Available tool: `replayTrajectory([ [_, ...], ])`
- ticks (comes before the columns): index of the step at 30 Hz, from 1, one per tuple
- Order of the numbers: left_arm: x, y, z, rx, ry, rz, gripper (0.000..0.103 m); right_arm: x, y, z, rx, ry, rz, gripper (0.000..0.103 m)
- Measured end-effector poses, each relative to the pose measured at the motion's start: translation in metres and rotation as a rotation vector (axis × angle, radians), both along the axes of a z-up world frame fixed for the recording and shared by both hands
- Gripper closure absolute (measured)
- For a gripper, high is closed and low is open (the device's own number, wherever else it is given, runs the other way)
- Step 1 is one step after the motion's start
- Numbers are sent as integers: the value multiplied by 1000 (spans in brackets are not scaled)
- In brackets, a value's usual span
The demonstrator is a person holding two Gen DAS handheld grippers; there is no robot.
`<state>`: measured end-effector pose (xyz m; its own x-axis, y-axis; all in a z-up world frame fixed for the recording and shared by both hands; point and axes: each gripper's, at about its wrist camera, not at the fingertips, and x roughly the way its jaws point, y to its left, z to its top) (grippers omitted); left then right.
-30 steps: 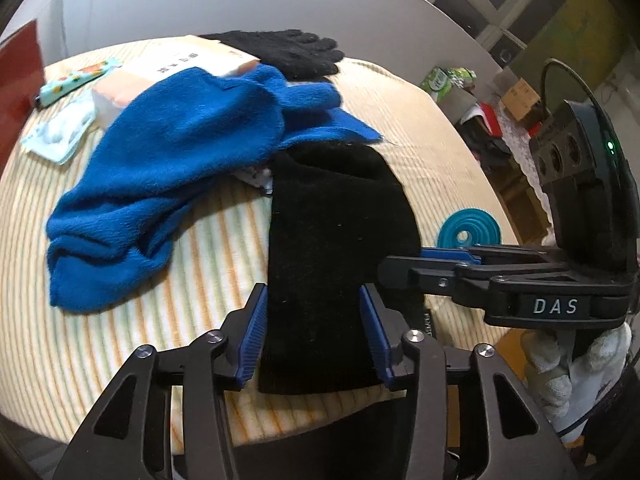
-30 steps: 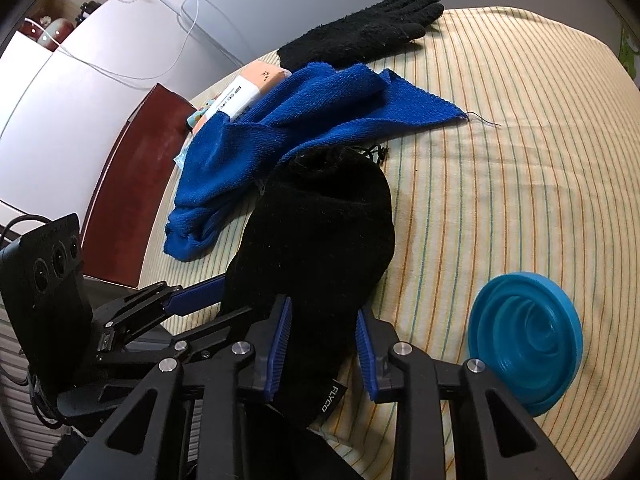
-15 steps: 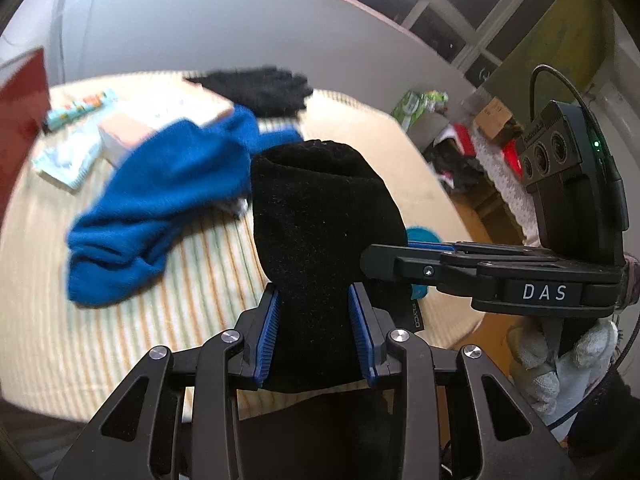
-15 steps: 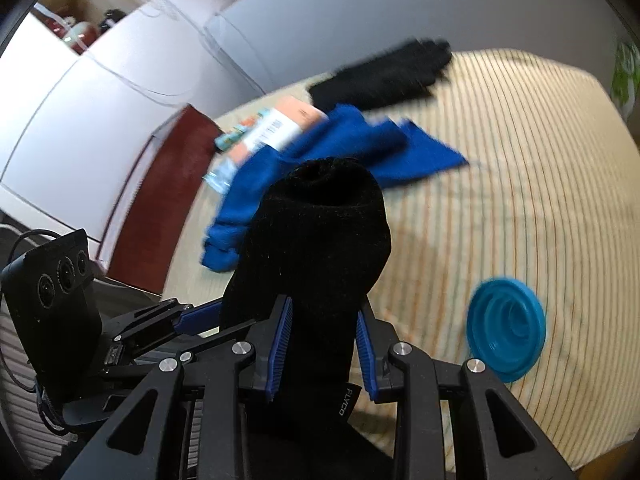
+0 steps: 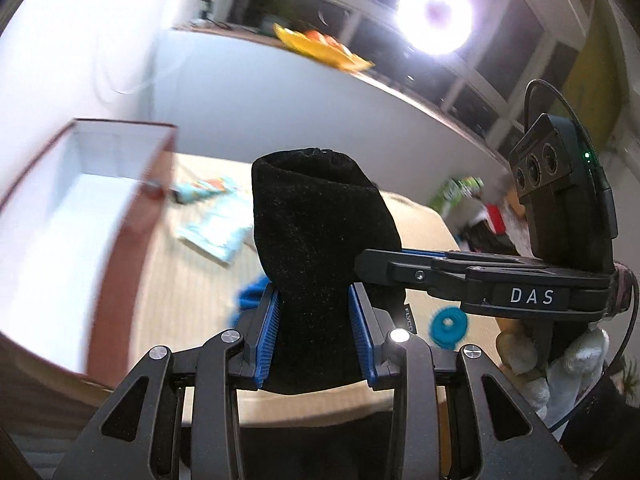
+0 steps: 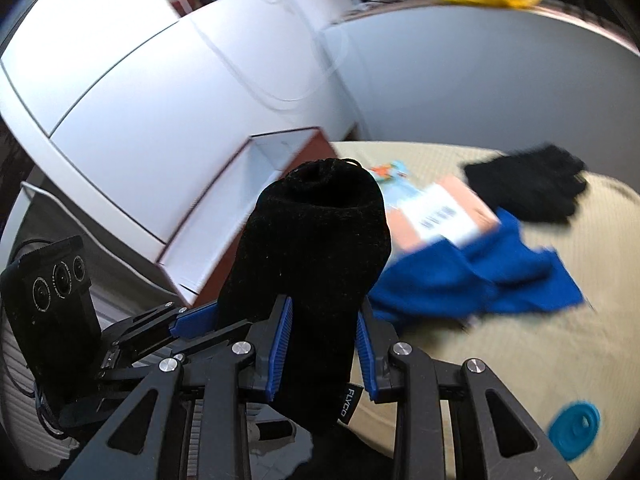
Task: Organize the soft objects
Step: 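Lift the black pouch with the left gripper and lower into the shoebox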
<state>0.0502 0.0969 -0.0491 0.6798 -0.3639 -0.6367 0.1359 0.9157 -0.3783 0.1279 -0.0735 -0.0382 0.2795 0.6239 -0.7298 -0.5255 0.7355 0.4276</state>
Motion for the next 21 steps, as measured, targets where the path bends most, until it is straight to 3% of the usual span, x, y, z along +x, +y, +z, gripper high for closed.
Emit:
replayTrajectory([
  [7, -8, 66, 9, 32, -29, 133, 70, 10, 82, 15, 18, -33, 106, 75],
  [15, -7, 121, 8, 78, -27, 257, 70, 22, 168, 11, 18, -47, 190, 75],
  [21, -1, 147, -3, 120, -8, 309, 70, 36, 195, -8, 31, -6, 208, 75],
])
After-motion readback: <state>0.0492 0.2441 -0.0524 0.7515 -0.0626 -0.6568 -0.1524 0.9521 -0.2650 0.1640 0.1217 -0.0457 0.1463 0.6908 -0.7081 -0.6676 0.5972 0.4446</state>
